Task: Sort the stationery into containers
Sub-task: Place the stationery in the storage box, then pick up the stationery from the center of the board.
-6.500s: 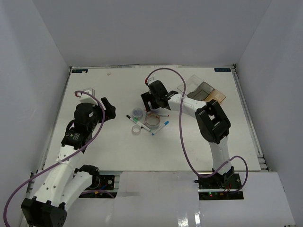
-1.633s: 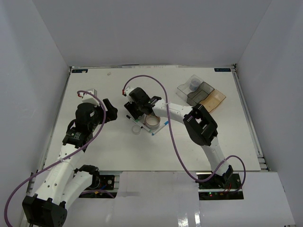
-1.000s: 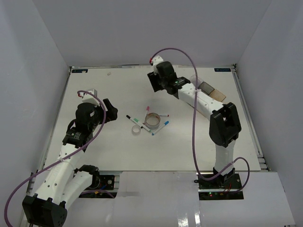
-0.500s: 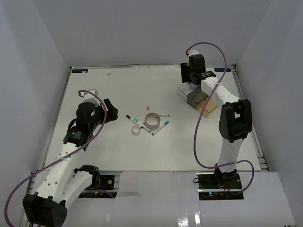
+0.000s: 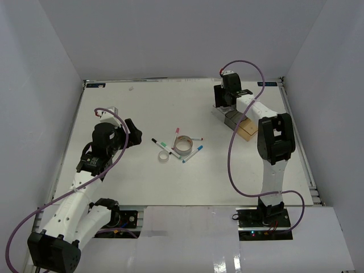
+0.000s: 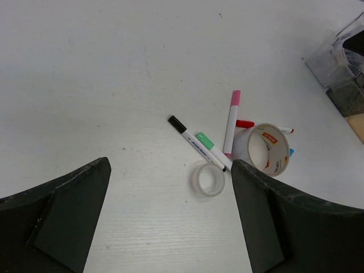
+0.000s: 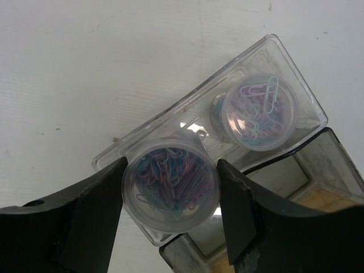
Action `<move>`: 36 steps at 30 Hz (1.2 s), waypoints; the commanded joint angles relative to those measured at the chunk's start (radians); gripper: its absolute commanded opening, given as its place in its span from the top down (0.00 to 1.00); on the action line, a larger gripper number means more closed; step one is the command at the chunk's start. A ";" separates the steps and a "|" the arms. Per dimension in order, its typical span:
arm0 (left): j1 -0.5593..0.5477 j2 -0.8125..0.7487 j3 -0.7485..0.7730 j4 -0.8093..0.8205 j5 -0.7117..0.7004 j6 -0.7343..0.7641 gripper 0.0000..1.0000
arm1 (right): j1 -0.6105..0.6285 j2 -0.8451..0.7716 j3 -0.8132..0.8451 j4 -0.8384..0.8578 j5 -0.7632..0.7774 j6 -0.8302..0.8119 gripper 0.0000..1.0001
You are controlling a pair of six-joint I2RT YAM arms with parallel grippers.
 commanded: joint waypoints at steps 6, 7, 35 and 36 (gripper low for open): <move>0.010 0.001 -0.001 0.005 0.027 0.000 0.02 | -0.010 -0.051 -0.038 0.034 -0.011 0.010 0.15; 0.010 0.005 -0.002 0.007 0.031 -0.002 0.02 | -0.011 -0.069 -0.043 0.031 -0.012 0.012 0.11; -0.295 0.582 0.387 -0.140 -0.034 -0.127 0.02 | -0.010 -1.313 -0.945 0.193 -0.173 0.151 0.10; -0.309 0.605 0.400 -0.146 -0.049 -0.141 0.02 | -0.010 -1.327 -0.962 0.193 -0.175 0.150 0.10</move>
